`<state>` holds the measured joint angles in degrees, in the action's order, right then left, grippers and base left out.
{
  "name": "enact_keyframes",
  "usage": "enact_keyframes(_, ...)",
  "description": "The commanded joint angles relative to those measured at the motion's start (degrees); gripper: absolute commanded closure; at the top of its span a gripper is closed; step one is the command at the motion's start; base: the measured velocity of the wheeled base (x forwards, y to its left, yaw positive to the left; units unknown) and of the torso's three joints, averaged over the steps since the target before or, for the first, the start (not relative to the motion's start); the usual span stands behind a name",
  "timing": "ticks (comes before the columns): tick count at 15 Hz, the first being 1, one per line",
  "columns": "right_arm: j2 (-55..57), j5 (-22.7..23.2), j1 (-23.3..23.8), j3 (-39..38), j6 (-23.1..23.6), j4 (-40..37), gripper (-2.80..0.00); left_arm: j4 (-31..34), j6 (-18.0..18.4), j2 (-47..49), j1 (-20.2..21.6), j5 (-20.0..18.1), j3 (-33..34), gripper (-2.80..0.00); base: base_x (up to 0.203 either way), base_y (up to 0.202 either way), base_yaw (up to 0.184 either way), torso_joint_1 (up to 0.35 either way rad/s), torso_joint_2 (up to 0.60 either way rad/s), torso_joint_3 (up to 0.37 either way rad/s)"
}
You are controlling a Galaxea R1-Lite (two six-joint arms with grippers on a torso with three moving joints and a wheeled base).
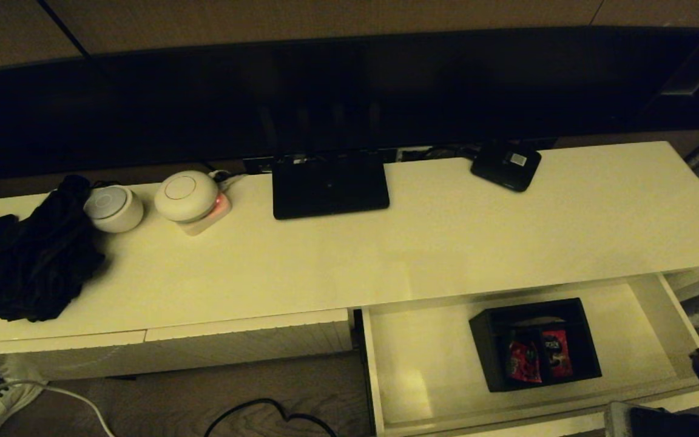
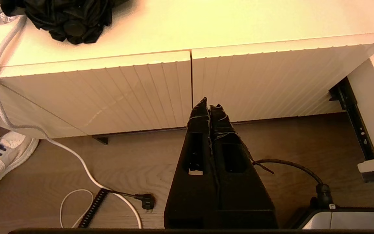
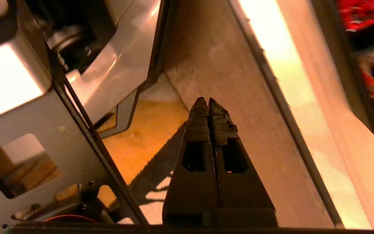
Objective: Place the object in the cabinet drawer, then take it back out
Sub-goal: Close the drawer
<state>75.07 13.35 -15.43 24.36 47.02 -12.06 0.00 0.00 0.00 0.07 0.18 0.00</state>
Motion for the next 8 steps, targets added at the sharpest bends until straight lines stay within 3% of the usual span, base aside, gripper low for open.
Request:
enact_keyframes(1,5.6,0.2,0.0,-0.1,2.7,1.1,0.0,0.0,0.0,0.0,0.0,0.1,0.2,0.0,0.0,0.0,0.0,0.0,0.0,0.0)
enact_keyframes(5,9.1,-0.2,0.0,0.0,7.1,2.2,0.0,0.0,0.0,0.0,0.0,0.0,0.2,0.0,0.0,0.0,0.0,0.0,0.0,0.0)
enact_keyframes(8,13.5,-2.0,0.0,-0.6,7.8,6.6,0.0,0.0,0.0,0.0,0.0,0.1,0.2,0.0,0.0,0.0,0.0,0.0,0.0,0.0)
